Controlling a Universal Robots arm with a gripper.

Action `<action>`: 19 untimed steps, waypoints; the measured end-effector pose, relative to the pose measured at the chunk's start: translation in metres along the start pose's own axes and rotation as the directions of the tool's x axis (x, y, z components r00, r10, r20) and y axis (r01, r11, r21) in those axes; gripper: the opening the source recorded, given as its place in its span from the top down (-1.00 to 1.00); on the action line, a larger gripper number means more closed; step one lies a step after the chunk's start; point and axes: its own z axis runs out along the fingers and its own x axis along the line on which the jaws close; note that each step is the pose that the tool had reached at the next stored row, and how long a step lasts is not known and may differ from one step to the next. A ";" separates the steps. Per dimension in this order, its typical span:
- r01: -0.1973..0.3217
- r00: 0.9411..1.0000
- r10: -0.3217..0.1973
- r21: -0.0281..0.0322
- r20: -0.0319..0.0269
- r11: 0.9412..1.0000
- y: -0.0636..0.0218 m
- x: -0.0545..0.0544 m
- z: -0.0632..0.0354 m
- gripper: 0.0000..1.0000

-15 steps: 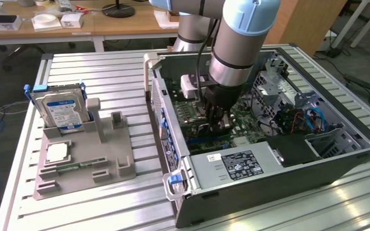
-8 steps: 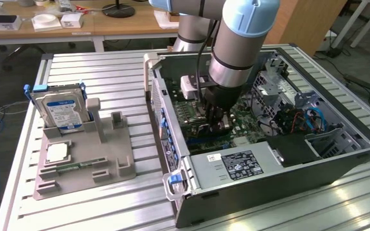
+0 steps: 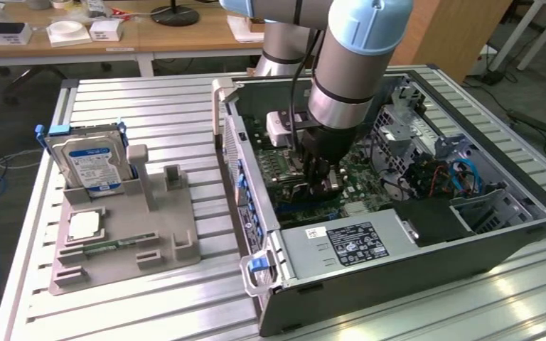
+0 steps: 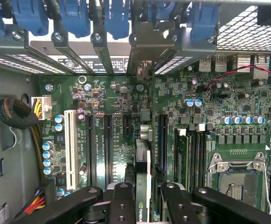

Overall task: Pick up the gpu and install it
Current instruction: 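Insert the gpu into the slot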

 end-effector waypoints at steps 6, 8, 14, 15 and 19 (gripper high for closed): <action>0.000 1.000 0.000 0.000 0.000 1.000 0.0000 0.000 0.0000 0.47; 0.000 1.000 0.000 0.000 0.000 1.000 0.0000 0.000 0.0001 0.47; 0.000 1.000 0.000 0.000 0.000 1.000 0.0002 0.000 0.0058 0.47; 0.000 1.000 0.000 0.000 0.000 1.000 0.0001 0.000 0.0060 0.47; 0.000 1.000 0.000 0.000 0.000 1.000 0.0000 0.000 0.0062 0.47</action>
